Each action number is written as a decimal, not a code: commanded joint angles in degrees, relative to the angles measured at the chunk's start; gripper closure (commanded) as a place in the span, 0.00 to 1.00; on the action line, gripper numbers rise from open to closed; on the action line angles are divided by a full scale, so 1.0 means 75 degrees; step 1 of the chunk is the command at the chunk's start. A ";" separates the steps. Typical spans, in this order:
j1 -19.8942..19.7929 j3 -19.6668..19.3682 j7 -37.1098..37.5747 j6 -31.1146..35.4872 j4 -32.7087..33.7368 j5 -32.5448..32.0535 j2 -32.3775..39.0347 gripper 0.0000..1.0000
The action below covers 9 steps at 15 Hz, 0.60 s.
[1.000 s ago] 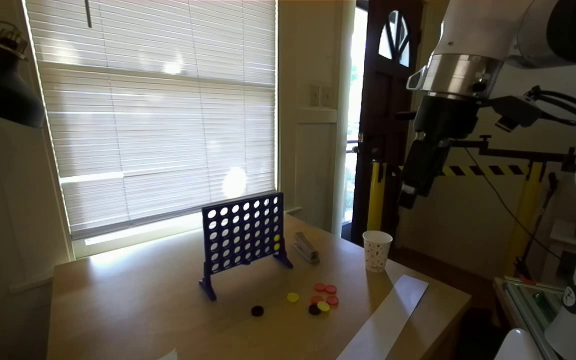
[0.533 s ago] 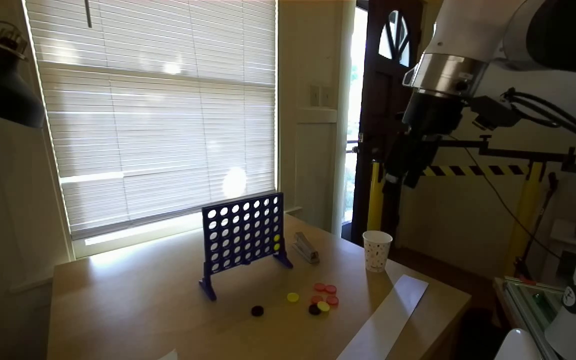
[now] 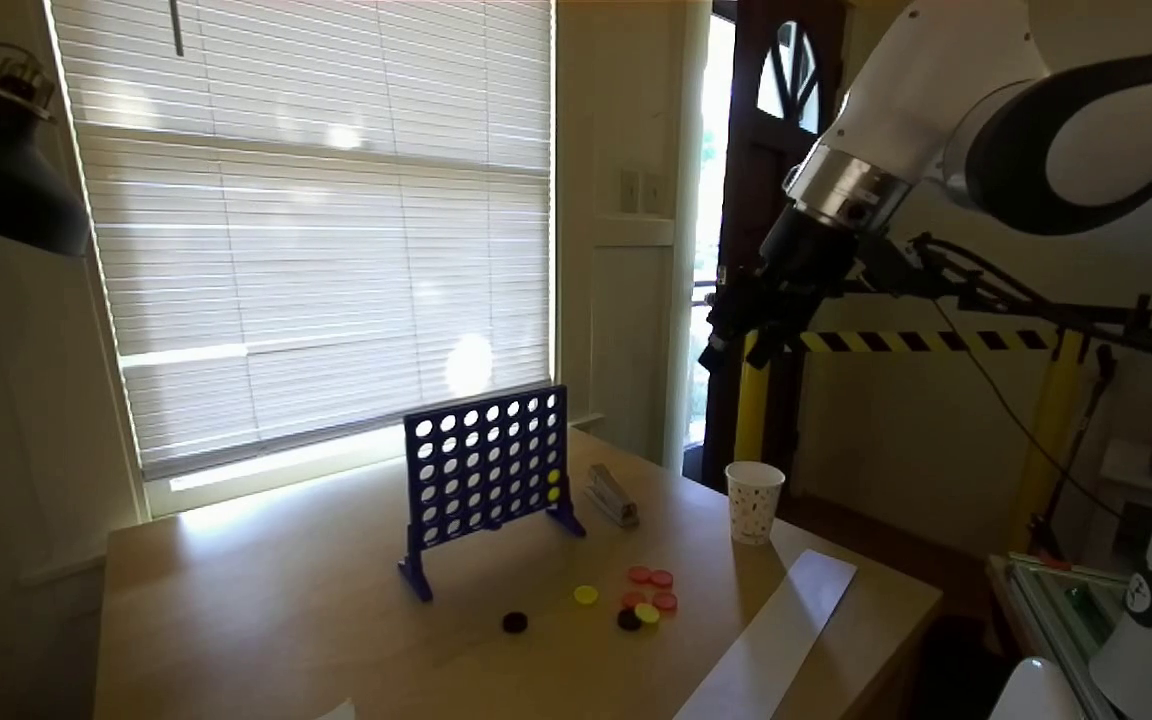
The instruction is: Put one yellow ring inside the blue game board on the right.
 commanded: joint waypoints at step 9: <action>0.0017 -0.1123 -0.2035 -0.0245 0.0885 -0.0149 0.2267 0.00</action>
